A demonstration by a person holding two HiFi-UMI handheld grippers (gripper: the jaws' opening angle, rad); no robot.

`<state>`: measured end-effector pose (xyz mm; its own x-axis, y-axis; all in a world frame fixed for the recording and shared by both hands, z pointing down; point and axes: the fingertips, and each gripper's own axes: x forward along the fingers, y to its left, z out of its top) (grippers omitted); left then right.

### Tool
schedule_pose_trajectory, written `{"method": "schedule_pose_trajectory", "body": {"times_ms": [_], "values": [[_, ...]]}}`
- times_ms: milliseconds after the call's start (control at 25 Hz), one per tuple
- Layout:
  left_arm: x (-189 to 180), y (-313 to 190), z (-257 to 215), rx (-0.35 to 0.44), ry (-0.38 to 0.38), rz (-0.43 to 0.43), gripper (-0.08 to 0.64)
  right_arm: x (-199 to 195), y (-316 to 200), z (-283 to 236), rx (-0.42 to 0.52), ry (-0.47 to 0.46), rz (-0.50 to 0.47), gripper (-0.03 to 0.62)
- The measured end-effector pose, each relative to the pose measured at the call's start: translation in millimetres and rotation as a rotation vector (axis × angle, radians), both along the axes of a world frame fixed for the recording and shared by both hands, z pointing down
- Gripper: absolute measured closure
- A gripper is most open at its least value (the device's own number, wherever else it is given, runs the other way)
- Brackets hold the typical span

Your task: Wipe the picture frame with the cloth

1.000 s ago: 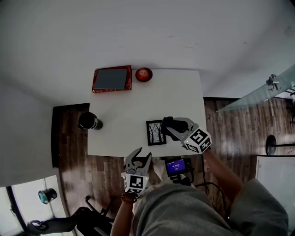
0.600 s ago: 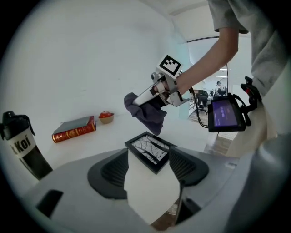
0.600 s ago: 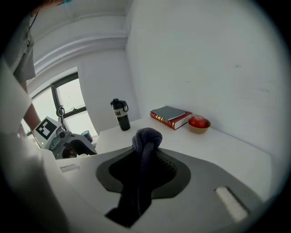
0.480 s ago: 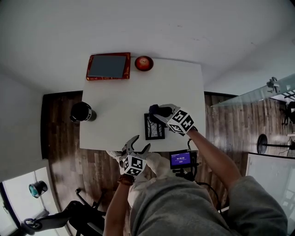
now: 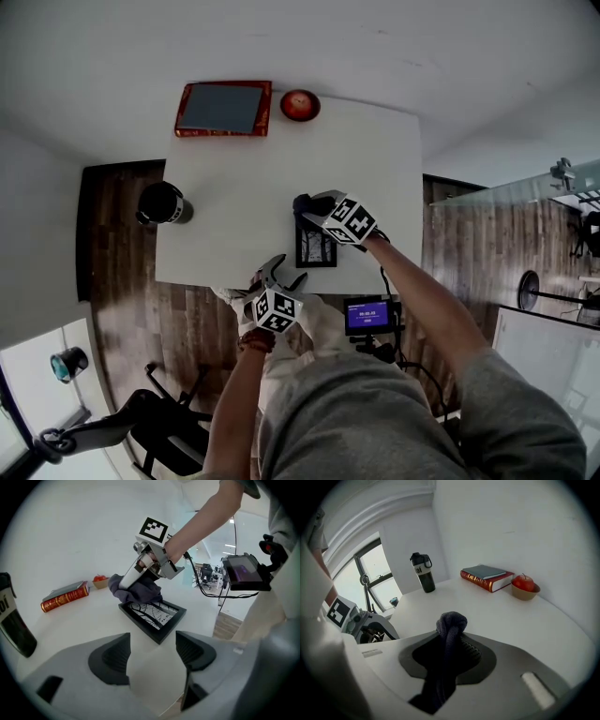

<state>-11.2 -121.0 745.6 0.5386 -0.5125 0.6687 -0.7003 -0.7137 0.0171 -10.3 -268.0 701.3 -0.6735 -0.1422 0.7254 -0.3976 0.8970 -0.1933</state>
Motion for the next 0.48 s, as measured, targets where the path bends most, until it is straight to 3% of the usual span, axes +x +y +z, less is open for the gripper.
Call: {"method": "schedule_pose_trajectory", "body": {"times_ms": [200, 480], "values": [[1.2, -1.2, 9.1, -0.037, -0.032, -0.008, 0.261, 3.7, 1.3, 28.1, -0.043, 0.092, -0.022, 0.492], [11.5, -2.7, 10.0, -0.065, -0.015, 0.003, 0.261, 1.7, 0.4, 32.1, -0.053, 0.092, 0.007, 0.492]]}}
